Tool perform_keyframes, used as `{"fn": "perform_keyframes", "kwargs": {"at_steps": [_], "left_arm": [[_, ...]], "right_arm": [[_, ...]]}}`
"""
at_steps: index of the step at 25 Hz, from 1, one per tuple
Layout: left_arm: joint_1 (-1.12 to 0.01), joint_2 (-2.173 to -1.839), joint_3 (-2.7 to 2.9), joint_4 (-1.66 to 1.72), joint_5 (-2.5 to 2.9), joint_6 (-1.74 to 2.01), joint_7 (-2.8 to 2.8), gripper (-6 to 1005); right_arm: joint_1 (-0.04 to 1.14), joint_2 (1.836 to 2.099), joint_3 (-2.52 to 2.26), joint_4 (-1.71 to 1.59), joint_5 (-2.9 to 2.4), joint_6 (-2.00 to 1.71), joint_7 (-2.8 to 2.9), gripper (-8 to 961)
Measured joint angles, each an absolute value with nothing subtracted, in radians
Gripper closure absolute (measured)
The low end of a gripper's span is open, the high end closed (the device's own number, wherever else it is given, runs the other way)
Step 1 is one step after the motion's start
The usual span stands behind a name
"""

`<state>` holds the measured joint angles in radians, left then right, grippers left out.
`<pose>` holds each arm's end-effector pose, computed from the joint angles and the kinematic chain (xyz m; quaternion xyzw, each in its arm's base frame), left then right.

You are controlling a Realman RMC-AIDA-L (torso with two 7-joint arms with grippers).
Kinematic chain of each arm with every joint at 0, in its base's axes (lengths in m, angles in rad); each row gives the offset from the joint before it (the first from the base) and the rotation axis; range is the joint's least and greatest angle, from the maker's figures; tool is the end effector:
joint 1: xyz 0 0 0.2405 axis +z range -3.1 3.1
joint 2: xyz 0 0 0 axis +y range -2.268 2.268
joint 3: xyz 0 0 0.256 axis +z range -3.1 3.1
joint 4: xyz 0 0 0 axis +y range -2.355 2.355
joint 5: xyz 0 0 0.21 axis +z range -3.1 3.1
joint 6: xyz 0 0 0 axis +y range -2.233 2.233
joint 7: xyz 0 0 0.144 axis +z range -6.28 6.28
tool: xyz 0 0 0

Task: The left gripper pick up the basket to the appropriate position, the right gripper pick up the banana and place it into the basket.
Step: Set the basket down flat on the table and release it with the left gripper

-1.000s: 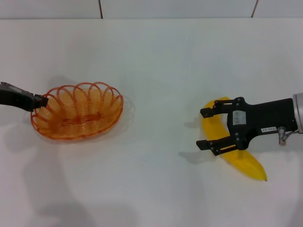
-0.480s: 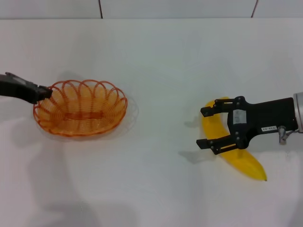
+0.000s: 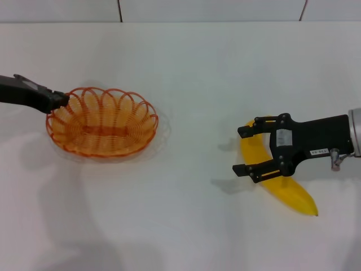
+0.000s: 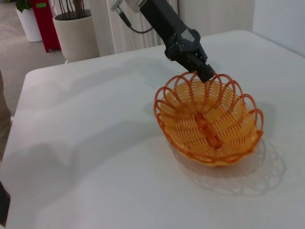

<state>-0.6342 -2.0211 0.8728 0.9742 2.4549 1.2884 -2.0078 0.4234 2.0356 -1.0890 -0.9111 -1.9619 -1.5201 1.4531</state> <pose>-0.2612 0.4018 0.0539 -0.9130 -0.3133 0.0238 0.2601 0.2549 0.3167 -0.0015 -0.9821 0.1246 0.1151 0.0814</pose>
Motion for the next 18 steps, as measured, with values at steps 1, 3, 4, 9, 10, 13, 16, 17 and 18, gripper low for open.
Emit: {"fn": "perform_keyframes", "kwargs": {"at_steps": [1,3,4,9,10,13,16,17,18], "left_arm": [[-0.635,-2.022,0.873,0.971,2.448,1.286,-2.001,932],[-0.636,-2.024,0.873,0.966,2.437,1.28,-1.989,932],[-0.636,-2.025,0.873,0.962,2.434,1.276,-1.984,932],[-0.646,-2.027,0.873,0.922,2.416,1.247,-1.966,932],[-0.651,-2.027,0.873,0.908,2.412,1.242,-1.96,932],[-0.66,-2.026,0.873,0.88,2.406,1.221,-1.946,932],[-0.667,-2.028,0.873,0.858,2.402,1.201,-1.937,932],[-0.672,-2.028,0.873,0.848,2.397,1.198,-1.931,931],[-0.676,-2.028,0.873,0.838,2.391,1.195,-1.923,931]], "right_arm": [[0.424,2.036,-1.089,-0.911,-1.962,-1.52,1.454,60],[0.425,2.036,-1.09,-0.911,-1.962,-1.52,1.455,60],[0.425,2.036,-1.09,-0.911,-1.962,-1.52,1.455,60],[0.427,2.036,-1.091,-0.915,-1.961,-1.522,1.457,59],[0.428,2.036,-1.091,-0.915,-1.961,-1.523,1.457,59],[0.428,2.036,-1.093,-0.915,-1.96,-1.525,1.457,59],[0.433,2.036,-1.094,-0.915,-1.96,-1.526,1.457,59],[0.435,2.036,-1.094,-0.913,-1.96,-1.527,1.458,59],[0.436,2.036,-1.094,-0.912,-1.96,-1.527,1.458,59]]}}
